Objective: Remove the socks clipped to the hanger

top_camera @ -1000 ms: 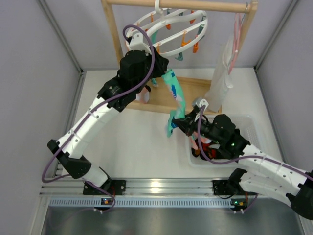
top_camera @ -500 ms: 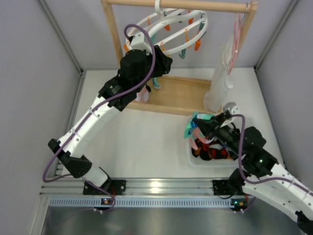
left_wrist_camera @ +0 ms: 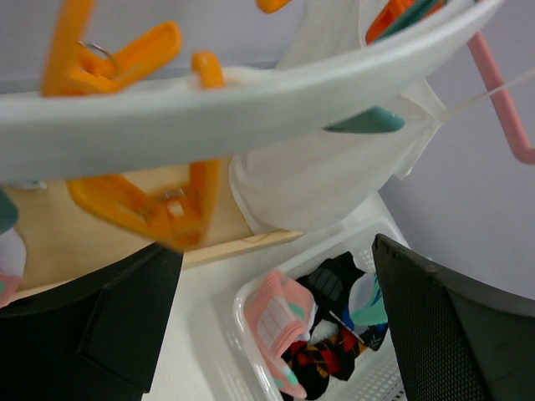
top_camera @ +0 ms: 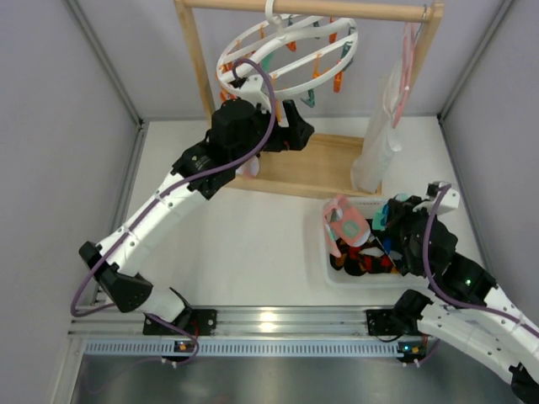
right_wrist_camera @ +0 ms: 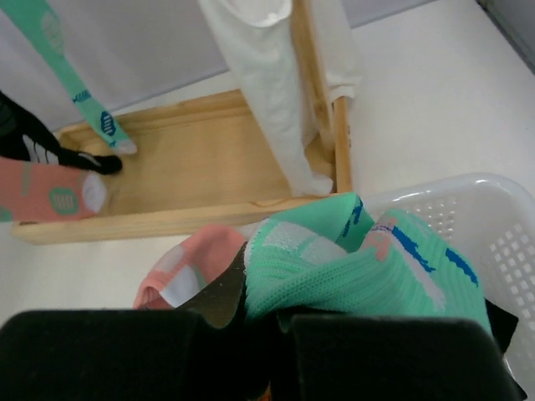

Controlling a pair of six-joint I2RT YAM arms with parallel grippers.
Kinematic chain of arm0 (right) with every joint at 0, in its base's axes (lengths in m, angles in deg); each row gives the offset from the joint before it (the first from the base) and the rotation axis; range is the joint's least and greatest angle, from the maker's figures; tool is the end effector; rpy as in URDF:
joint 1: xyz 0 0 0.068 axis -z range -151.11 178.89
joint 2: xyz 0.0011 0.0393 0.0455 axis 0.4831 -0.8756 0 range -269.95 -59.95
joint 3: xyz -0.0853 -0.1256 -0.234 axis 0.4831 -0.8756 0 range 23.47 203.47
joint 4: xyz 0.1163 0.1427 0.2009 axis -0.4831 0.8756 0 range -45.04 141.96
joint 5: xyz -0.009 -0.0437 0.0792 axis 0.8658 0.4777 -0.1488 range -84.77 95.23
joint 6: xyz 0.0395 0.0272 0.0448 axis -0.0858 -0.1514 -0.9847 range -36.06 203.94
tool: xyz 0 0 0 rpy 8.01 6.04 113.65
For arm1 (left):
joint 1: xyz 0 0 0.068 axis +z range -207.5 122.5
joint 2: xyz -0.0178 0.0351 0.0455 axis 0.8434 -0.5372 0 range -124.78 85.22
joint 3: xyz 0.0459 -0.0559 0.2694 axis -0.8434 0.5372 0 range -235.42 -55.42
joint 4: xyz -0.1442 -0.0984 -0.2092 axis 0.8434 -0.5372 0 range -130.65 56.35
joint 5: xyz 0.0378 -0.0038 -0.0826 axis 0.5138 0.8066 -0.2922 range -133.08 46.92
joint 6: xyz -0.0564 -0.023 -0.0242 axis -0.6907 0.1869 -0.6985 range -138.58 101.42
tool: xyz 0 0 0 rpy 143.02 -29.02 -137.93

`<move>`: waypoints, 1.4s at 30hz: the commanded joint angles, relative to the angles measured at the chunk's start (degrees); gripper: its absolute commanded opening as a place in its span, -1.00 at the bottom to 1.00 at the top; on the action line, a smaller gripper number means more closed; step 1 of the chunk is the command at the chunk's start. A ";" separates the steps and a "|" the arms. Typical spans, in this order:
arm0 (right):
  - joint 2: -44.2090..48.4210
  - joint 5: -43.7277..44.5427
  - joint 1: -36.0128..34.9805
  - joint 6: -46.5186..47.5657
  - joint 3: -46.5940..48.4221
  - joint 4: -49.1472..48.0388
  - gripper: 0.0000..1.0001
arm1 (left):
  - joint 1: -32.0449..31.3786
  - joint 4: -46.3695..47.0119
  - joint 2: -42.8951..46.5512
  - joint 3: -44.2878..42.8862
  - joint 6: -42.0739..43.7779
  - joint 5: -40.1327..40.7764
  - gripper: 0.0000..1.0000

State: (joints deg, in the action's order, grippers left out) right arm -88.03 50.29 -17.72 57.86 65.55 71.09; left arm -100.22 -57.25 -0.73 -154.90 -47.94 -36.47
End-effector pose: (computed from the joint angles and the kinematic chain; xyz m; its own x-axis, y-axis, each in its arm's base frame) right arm 0.1118 0.0650 0.3378 -0.1463 0.2974 -0.9435 0.0296 0.9546 0.2964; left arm 0.2684 -0.2398 0.4797 -0.4015 -0.2921 -0.8680 0.4518 0.7613 -0.4652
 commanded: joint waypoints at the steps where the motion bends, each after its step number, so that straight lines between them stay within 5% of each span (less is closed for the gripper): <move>1: 1.27 9.78 0.64 -7.03 0.89 7.07 -1.00 | 0.00 2.94 5.70 3.22 2.12 -3.18 0.97; 7: -3.99 5.93 5.02 -9.24 -2.09 6.13 -1.00 | 0.00 2.68 11.15 9.38 2.73 -4.33 0.97; 10: -5.67 -3.98 12.29 -8.20 -3.58 3.85 -0.98 | 0.00 1.63 14.67 11.50 3.61 -1.53 0.97; 14: -5.15 -15.15 20.14 -8.02 -5.08 2.17 0.16 | 0.00 -5.64 17.57 12.21 5.37 5.85 0.97; 17: -4.18 -15.44 21.65 -8.54 -3.59 4.53 0.77 | 0.09 -9.61 18.36 12.56 6.25 14.00 0.97; 19: -3.30 -15.96 21.65 -8.54 -1.58 5.33 0.96 | 0.09 -13.31 18.45 13.00 6.34 17.46 0.97; 28: -1.99 -25.53 21.56 -0.55 6.34 2.97 0.99 | 1.50 -21.66 20.82 14.75 5.28 26.26 0.97; 35: -10.84 -66.09 21.47 1.66 3.36 -14.07 0.97 | 1.67 -26.49 25.48 15.90 7.03 28.72 0.97; 42: -24.28 -56.41 9.71 4.11 4.49 -25.51 0.90 | 1.59 -27.03 30.93 21.25 11.52 31.70 0.97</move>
State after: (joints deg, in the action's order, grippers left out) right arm -110.01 -6.74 -3.08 59.43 69.23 56.27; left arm -98.78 -82.91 28.25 -135.73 -39.44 -8.29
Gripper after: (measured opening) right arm 0.956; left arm 0.984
